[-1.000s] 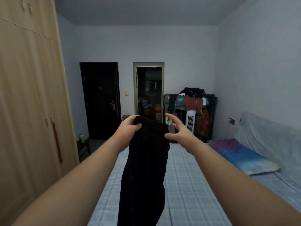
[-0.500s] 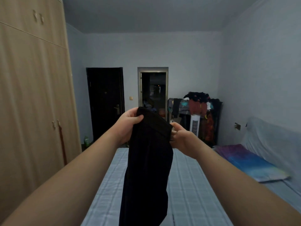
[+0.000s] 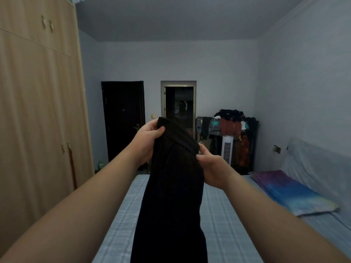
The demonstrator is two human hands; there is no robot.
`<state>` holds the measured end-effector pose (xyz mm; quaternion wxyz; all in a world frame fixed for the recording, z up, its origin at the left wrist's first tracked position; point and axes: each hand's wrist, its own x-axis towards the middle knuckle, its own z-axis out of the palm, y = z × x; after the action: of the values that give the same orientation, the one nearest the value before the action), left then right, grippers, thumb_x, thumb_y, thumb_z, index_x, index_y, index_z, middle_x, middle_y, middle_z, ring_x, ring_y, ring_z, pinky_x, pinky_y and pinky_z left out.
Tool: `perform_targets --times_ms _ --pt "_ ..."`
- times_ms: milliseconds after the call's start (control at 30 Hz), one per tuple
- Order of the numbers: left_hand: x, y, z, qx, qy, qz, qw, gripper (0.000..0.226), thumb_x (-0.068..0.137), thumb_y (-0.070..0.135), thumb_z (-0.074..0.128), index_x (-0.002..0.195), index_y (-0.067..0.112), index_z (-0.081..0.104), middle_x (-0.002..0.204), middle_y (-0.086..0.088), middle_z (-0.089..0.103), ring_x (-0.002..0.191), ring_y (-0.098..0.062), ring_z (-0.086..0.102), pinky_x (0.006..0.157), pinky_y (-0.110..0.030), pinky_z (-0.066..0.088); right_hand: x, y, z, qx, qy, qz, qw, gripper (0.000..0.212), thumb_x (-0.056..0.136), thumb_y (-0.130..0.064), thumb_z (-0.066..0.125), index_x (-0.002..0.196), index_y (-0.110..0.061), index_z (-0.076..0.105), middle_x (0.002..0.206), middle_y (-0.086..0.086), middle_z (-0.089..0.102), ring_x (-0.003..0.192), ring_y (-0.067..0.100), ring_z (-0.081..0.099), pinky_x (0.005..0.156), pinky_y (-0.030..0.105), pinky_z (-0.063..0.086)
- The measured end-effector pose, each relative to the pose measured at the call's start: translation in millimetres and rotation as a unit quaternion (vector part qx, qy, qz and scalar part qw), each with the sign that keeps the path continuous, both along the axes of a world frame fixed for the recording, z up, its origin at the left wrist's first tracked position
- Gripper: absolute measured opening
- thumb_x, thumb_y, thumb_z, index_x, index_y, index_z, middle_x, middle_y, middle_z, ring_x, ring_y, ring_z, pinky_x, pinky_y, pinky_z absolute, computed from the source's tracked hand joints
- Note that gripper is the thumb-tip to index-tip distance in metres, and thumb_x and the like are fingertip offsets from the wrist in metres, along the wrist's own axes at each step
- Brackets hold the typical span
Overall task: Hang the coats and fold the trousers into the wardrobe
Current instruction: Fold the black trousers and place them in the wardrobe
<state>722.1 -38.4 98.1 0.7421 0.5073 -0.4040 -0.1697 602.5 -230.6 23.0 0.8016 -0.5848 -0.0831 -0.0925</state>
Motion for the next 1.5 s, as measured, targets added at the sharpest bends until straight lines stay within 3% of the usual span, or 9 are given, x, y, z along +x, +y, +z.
perform_targets --times_ms 133,300,467,600,700,867,933,1067,1500 --pt "9 3 6 0.010 -0.026 0.002 1.000 0.024 0.102 0.007 0.046 0.118 0.011 0.065 0.104 -0.003 0.076 0.099 -0.020 0.072 0.072 -0.026 0.059 -7 2 18 -0.024 -0.025 -0.046 0.998 0.055 0.081 -0.007 0.065 0.131 -0.026 0.058 0.132 0.018 0.059 0.112 0.039 0.064 0.093 0.052 0.054" --pt "27 10 24 0.075 -0.111 0.032 0.990 0.021 0.101 0.012 0.053 0.117 0.017 0.066 0.107 -0.002 0.075 0.102 -0.019 0.071 0.082 -0.031 0.058 -13 -13 65 -0.248 -0.022 -0.156 0.956 0.029 0.091 -0.017 0.071 0.117 -0.028 0.065 0.121 0.012 0.067 0.109 0.033 0.068 0.097 0.052 0.054" --pt "39 16 53 0.140 -0.251 0.142 0.947 0.027 0.099 0.014 0.058 0.125 0.021 0.058 0.101 0.000 0.074 0.093 -0.015 0.072 0.075 -0.023 0.060 -11 -31 109 -0.436 0.047 -0.217 0.872 0.052 0.087 -0.051 0.067 0.135 -0.032 0.057 0.125 -0.005 0.068 0.112 0.013 0.067 0.105 0.042 0.050" --pt "42 18 72 0.167 -0.329 0.135 0.919 0.051 0.101 0.013 0.054 0.138 0.047 0.044 0.099 -0.003 0.073 0.087 -0.020 0.074 0.075 -0.037 0.062 -5 -34 135 -0.408 0.016 -0.215 0.887 0.036 0.092 -0.035 0.068 0.125 -0.022 0.062 0.121 0.005 0.069 0.110 0.020 0.068 0.103 0.044 0.051" --pt "45 21 85 0.141 -0.359 0.154 0.910 0.039 0.101 0.009 0.054 0.128 0.037 0.055 0.099 -0.005 0.072 0.088 -0.023 0.073 0.074 -0.038 0.063 0 -26 152 -0.374 -0.015 -0.239 0.896 0.026 0.093 -0.028 0.070 0.116 -0.021 0.062 0.117 0.013 0.069 0.105 0.028 0.070 0.095 0.049 0.056" --pt "56 27 109 0.123 -0.380 0.189 0.897 0.033 0.099 0.008 0.057 0.121 0.033 0.056 0.095 -0.002 0.072 0.081 -0.014 0.073 0.066 -0.024 0.059 14 -17 187 -0.483 -0.068 -0.354 0.798 0.052 0.095 -0.024 0.068 0.135 -0.042 0.041 0.111 0.009 0.067 0.095 0.025 0.069 0.082 0.039 0.059" --pt "62 27 116 0.107 -0.380 0.216 0.893 0.033 0.099 0.008 0.056 0.121 0.033 0.056 0.097 -0.002 0.070 0.082 -0.015 0.072 0.069 -0.027 0.061 27 -16 200 -0.518 -0.085 -0.392 0.756 0.062 0.094 -0.024 0.069 0.147 -0.034 0.038 0.117 0.004 0.064 0.104 0.022 0.064 0.086 0.032 0.051" --pt "66 27 115 0.085 -0.359 0.214 0.905 0.035 0.100 0.005 0.054 0.125 0.028 0.056 0.101 -0.005 0.068 0.083 -0.013 0.071 0.068 -0.023 0.059 50 -15 207 -0.583 -0.099 -0.448 0.671 0.028 0.094 -0.024 0.068 0.118 -0.011 0.064 0.101 0.002 0.062 0.100 0.027 0.063 0.077 0.027 0.040" --pt "70 73 126 -0.010 -0.295 0.120 0.948 0.037 0.098 0.001 0.057 0.130 0.019 0.059 0.105 -0.017 0.073 0.093 -0.024 0.074 0.077 -0.033 0.061 28 31 217 -0.409 -0.151 -0.382 0.815 0.007 0.090 -0.017 0.073 0.092 -0.024 0.073 0.079 -0.009 0.075 0.077 0.010 0.074 0.071 0.028 0.056"
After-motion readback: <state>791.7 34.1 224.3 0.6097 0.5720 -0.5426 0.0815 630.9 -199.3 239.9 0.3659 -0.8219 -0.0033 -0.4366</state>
